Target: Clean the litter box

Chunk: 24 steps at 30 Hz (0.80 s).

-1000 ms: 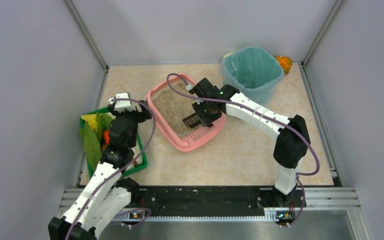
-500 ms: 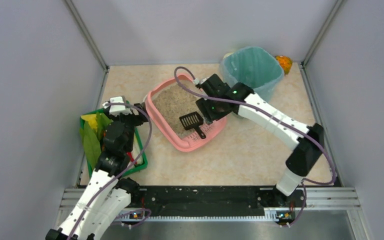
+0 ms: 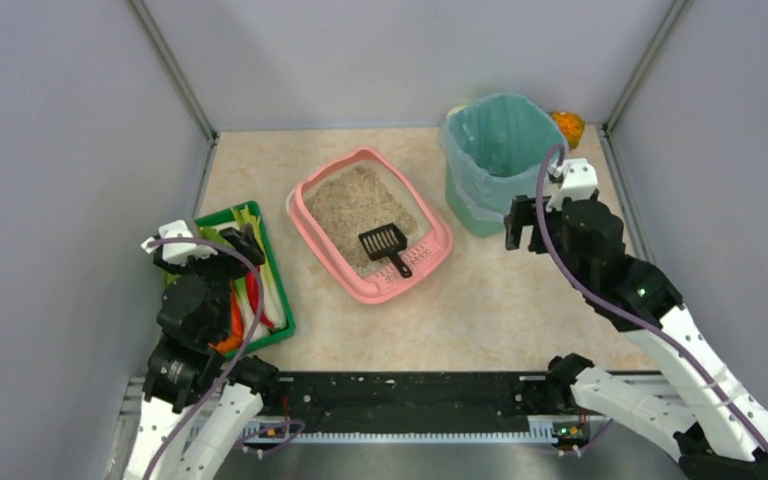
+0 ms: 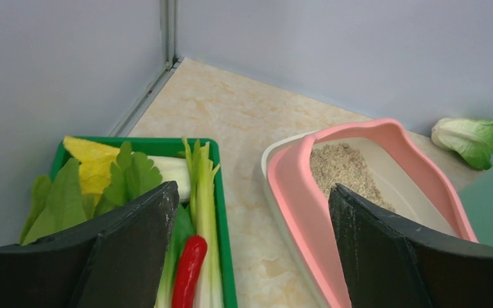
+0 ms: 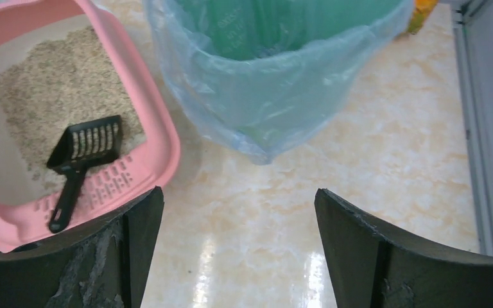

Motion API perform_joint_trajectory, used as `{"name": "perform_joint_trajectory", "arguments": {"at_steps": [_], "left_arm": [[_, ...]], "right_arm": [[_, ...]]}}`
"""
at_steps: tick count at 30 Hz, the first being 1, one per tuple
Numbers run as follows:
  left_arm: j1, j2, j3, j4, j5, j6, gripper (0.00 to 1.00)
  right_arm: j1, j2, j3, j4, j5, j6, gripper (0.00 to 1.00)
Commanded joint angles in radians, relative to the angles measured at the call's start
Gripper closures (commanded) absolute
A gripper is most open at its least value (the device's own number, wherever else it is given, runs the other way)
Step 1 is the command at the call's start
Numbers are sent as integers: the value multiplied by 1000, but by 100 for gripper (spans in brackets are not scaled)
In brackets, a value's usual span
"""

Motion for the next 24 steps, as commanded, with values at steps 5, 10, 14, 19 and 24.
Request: {"name": "perform_joint_trajectory", "arguments": {"at_steps": [5, 10, 14, 19, 24], "left_arm": [[-1, -50, 111, -278, -63, -35, 5], [-2, -80, 139, -369, -55, -87, 3], [-2, -105, 156, -420, -59, -136, 3], [-2, -127, 153, -405, -94, -156, 1], [-2, -106, 146, -355, -105, -153, 1]], "right_arm": [[0, -329, -225, 79, 276, 17, 1], [1, -530, -307, 109, 350, -15, 1], [2, -631, -348, 133, 361, -44, 1], [1, -653, -359, 154, 373, -79, 1], [1, -648, -349, 173, 385, -99, 1]]}}
